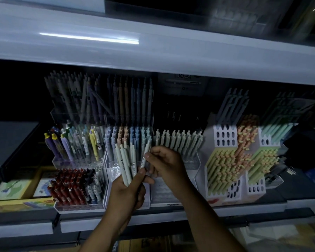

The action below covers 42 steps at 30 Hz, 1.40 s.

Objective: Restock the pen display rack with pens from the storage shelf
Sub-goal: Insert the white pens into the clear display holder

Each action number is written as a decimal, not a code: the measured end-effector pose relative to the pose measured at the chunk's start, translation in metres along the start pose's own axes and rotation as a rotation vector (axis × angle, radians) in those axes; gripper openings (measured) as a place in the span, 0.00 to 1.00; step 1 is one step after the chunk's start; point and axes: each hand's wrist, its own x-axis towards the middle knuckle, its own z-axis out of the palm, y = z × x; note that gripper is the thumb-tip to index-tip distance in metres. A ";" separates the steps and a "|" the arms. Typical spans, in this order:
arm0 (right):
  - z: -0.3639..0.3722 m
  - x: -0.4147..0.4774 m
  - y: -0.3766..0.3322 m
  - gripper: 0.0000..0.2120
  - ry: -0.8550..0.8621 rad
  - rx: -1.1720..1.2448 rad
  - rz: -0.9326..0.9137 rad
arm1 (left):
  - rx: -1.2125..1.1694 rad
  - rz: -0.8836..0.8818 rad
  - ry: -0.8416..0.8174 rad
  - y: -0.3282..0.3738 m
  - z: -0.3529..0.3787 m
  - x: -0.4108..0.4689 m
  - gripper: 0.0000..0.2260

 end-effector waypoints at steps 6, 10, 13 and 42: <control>-0.010 0.002 0.000 0.03 0.247 0.096 -0.066 | 0.038 -0.019 0.015 0.002 -0.003 0.000 0.18; -0.027 0.011 0.001 0.04 0.509 0.227 -0.167 | 0.007 -0.017 0.005 0.001 -0.007 -0.001 0.19; -0.036 0.020 0.009 0.06 0.609 0.046 -0.283 | -0.009 -0.009 0.015 0.003 -0.008 -0.002 0.13; -0.023 0.048 0.057 0.14 0.357 -0.770 -0.177 | -0.049 -0.009 -0.015 0.012 -0.010 -0.002 0.14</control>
